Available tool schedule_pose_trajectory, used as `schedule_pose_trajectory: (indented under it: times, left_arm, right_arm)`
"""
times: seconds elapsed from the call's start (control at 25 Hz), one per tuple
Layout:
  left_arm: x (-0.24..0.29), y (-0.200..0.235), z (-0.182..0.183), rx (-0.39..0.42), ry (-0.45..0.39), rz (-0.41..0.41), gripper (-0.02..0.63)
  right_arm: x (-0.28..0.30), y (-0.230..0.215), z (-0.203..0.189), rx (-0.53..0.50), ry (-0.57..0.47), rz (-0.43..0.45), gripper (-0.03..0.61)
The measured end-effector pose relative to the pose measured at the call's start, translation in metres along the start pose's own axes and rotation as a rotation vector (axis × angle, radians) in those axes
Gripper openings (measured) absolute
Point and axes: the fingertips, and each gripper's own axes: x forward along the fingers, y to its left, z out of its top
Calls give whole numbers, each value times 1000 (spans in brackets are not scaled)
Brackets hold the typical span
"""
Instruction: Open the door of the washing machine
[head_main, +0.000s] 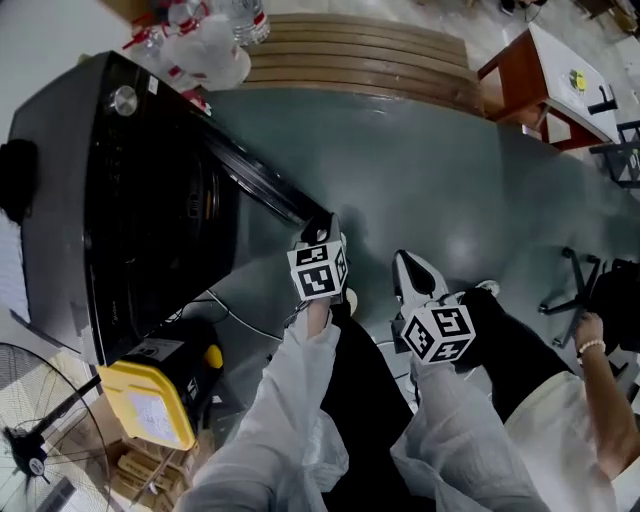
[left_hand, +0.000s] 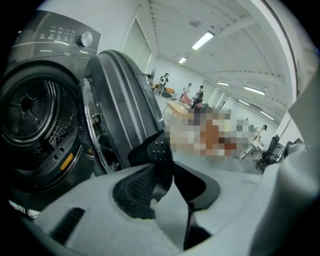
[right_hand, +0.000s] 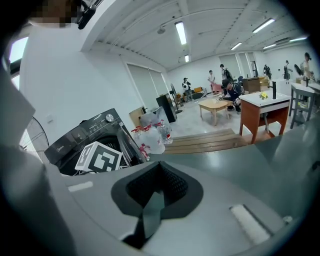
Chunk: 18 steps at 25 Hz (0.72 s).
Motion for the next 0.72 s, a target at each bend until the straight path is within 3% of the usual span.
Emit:
schedule_pose_trajectory:
  times: [0.36, 0.72]
  left_arm:
    - [50, -37, 38, -48, -34, 20, 115]
    - [94, -60, 79, -40, -22, 8, 91]
  right_arm:
    - [24, -36, 38, -7, -3, -39, 8]
    - [55, -59, 78, 7, -8, -51, 8]
